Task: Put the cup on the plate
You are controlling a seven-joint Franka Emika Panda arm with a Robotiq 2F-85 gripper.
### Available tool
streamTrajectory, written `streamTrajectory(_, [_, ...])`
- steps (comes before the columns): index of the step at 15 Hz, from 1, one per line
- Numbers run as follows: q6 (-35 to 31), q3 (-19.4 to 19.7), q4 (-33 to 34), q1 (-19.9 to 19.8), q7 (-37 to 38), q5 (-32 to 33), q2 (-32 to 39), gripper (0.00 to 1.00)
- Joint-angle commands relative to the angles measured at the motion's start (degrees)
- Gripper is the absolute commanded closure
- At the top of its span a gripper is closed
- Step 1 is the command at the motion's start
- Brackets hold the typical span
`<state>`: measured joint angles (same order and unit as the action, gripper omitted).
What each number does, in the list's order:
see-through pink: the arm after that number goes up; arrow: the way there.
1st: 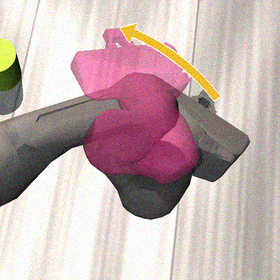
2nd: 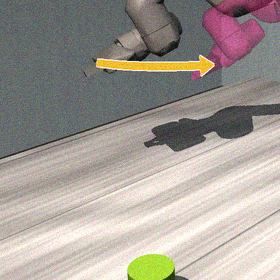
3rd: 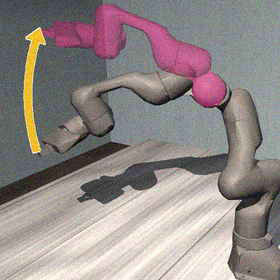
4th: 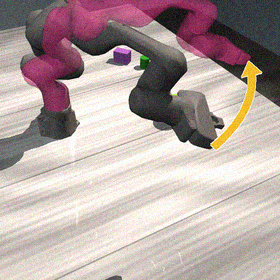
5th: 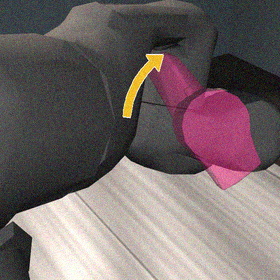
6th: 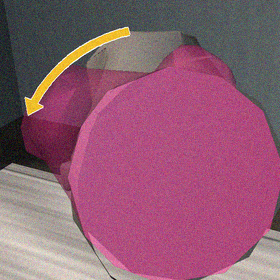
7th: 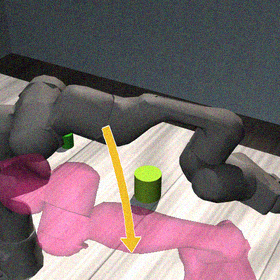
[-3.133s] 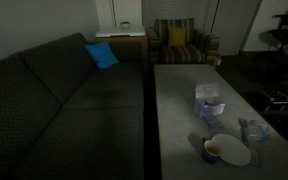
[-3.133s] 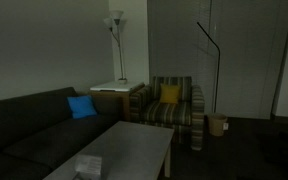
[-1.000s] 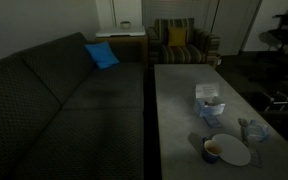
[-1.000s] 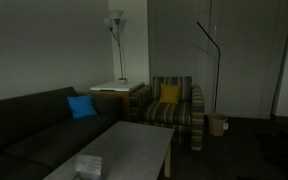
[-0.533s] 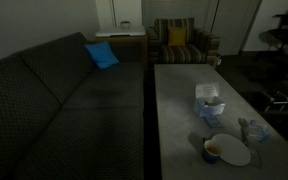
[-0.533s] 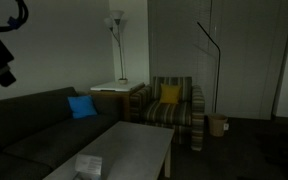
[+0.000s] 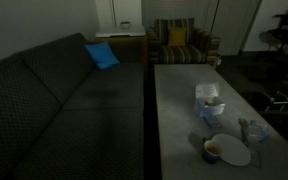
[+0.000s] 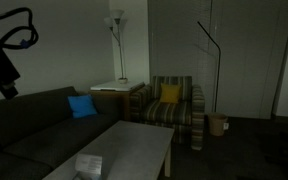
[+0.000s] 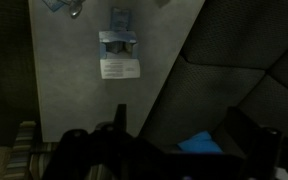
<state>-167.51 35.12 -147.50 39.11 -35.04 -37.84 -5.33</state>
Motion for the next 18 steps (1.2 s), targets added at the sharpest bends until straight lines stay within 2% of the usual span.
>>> streamTrajectory(1, [-1.13,-0.06,-0.71,-0.15,0.67,0.07,0.2,0.0])
streamTrajectory(6, [1.71,1.01,2.75,2.84,-5.36,-8.74,3.81,0.0])
streamTrajectory(10, [5.89,0.04,8.08,4.45,-11.66,-16.76,10.9,0.0])
streamTrajectory(15, [13.67,-3.39,17.2,2.48,-18.56,-25.35,24.57,0.0])
streamTrajectory(18, [17.75,-5.27,23.08,0.57,-19.66,-25.72,33.5,0.0])
